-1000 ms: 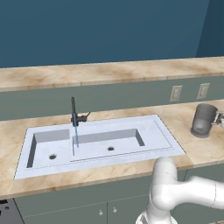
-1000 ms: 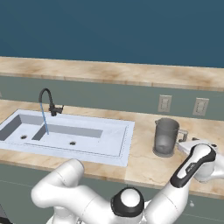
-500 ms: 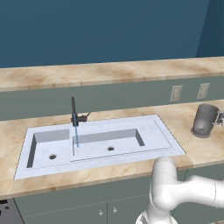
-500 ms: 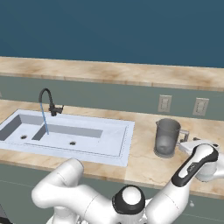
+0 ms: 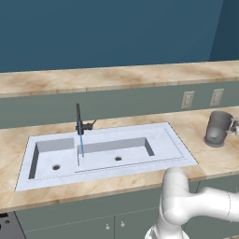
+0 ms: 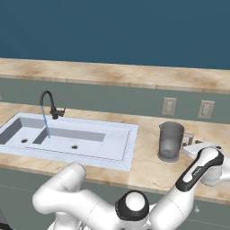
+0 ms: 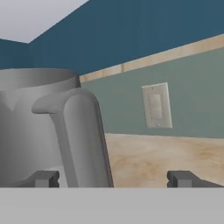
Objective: Turn on the sink faucet and place the jug under the water for a few seconds to fill it up.
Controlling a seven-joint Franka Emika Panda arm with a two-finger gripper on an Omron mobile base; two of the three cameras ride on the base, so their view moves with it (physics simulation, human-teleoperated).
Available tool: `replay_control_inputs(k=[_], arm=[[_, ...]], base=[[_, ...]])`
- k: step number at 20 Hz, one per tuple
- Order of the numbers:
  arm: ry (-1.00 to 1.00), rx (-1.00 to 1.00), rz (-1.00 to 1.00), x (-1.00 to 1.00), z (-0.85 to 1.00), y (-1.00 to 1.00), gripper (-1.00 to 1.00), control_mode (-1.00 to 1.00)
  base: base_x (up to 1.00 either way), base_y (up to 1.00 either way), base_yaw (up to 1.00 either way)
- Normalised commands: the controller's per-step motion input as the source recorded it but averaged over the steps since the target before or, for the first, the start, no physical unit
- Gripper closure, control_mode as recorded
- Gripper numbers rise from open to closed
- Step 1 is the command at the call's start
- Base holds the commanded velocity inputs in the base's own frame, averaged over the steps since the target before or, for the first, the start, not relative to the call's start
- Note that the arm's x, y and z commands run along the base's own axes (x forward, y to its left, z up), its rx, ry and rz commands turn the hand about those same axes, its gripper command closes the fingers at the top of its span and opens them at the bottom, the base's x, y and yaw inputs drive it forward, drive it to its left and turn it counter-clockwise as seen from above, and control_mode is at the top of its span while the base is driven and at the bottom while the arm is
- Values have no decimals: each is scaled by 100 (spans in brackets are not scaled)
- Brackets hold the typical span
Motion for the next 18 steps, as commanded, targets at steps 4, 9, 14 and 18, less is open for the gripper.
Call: replay_control_inputs(k=[4,9,14,18], arm=[[-2,-1,5,0,0,16,-100,-100],[-2,0,0,0,0,0,-100,-100],[0,0,0,0,0,0,100,-100],[0,0,0,0,0,1,100,-100]], base=[[0,0,0],[0,0,0],[0,0,0],[0,0,0]])
